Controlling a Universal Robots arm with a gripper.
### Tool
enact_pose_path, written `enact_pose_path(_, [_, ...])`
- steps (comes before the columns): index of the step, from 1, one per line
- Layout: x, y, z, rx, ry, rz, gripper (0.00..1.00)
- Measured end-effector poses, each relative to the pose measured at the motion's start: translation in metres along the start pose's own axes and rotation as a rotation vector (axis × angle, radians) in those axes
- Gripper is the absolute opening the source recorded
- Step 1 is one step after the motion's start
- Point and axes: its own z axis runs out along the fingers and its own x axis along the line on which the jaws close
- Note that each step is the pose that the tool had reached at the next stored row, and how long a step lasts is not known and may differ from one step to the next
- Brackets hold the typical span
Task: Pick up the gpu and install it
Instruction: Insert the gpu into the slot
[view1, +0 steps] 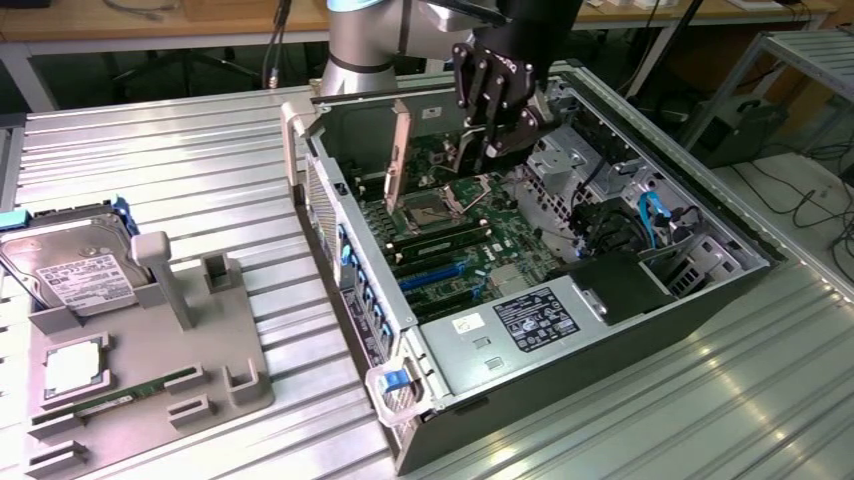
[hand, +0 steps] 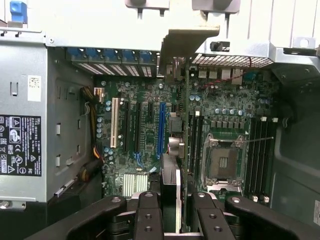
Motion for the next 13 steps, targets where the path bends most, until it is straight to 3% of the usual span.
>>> enact_pose_path(8, [0.000,-0.0001,0.0080,-0.0041,-0.0025,-0.001,0.28])
enact_pose_path(11, [0.000,-0.0008,0.0129,-0.0128,-0.0030,-0.001,0.28])
enact_pose_path(13, [0.000,-0.0008,0.0156,-0.0142,-0.0031,-0.001,0.28])
